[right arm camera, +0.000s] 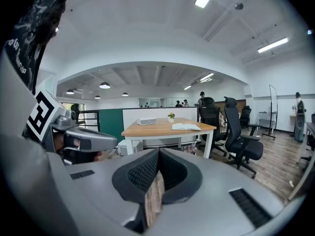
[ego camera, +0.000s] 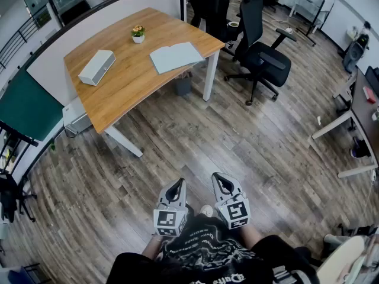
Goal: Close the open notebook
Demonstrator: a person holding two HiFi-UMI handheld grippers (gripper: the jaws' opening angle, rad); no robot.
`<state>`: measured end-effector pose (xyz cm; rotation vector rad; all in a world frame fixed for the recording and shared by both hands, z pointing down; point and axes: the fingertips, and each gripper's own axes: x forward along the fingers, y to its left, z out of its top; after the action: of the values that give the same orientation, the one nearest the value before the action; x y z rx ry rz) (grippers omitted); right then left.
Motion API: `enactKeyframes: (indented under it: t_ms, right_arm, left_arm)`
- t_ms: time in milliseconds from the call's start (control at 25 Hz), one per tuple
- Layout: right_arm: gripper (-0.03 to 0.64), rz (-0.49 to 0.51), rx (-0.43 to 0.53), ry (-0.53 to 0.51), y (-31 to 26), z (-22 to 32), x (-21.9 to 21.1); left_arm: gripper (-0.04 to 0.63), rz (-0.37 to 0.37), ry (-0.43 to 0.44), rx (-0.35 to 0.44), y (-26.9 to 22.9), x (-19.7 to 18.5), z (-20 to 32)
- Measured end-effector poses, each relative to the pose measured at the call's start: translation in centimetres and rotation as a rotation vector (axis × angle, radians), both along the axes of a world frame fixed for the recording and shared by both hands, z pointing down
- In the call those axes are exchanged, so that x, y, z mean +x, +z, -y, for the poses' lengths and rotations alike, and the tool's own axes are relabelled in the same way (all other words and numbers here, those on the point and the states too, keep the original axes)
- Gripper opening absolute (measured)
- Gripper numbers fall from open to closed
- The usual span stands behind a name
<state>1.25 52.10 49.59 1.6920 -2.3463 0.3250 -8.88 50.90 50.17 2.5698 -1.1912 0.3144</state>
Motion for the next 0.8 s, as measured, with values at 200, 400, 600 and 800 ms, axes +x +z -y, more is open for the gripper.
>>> enactKeyframes:
  t_ms: [200,400,600,800]
  right_arm:
    - [0.006,-0.006,-0.01,0.024,0.1,0.2,0.0]
    - [0.006,-0.007,-0.021,0.05,0.2,0.5,-0.3]
    - [0.009,0.077,-0.027,0.098,0.7,1.4,-0.6]
    - [0.188,0.094,-0.035,0.092,0.9,2.3,-1.2]
  left_arm:
    - [0.025,-0.01,-0.02,0.002,0.1,-0.9,0.8]
    - [0.025,-0.015,-0.013,0.009,0.0,-1.5,1.6]
    - [0.026,-0.037,0.01,0.01,-0.1,-2.1,2.9]
    - [0.204,-0.072,0.073,0.005,-0.3,-2.2,4.3]
